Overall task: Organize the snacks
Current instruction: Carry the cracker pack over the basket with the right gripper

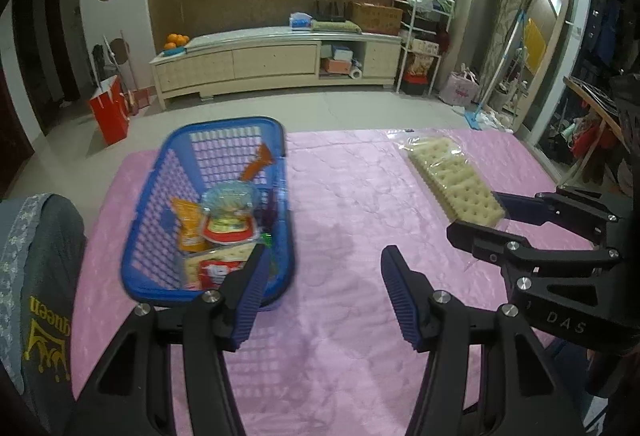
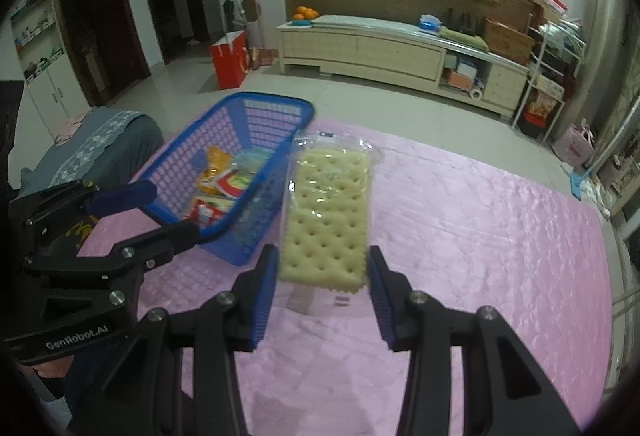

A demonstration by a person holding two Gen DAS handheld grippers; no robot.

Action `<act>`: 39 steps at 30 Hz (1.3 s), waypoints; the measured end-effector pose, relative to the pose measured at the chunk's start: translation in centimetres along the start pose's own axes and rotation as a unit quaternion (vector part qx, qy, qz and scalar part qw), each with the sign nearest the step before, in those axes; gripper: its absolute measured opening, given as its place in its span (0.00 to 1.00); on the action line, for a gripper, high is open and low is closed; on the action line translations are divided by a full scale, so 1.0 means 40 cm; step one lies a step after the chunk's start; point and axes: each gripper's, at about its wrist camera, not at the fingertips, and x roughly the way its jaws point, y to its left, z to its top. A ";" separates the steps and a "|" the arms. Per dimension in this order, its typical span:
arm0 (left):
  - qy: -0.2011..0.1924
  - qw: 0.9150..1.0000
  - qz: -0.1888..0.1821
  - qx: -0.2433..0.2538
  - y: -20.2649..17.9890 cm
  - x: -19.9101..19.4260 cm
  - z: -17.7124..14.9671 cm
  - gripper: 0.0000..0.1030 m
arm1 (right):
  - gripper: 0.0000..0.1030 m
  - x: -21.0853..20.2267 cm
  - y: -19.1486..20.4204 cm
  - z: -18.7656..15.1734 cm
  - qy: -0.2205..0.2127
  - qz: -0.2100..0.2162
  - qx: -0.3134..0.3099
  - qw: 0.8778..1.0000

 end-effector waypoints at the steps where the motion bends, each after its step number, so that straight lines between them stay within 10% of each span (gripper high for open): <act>1: -0.003 1.000 0.001 -0.002 0.011 -0.009 -0.003 0.54 | 0.47 0.001 0.019 0.007 -0.002 0.005 -0.006 1.000; 21: -0.008 0.998 0.058 -0.034 0.282 -0.087 -0.019 0.57 | 0.47 0.111 0.258 0.127 0.013 0.057 -0.070 0.996; 39: 0.037 0.995 0.074 -0.064 0.450 0.046 -0.005 0.57 | 0.47 0.353 0.353 0.177 0.096 0.066 -0.062 0.991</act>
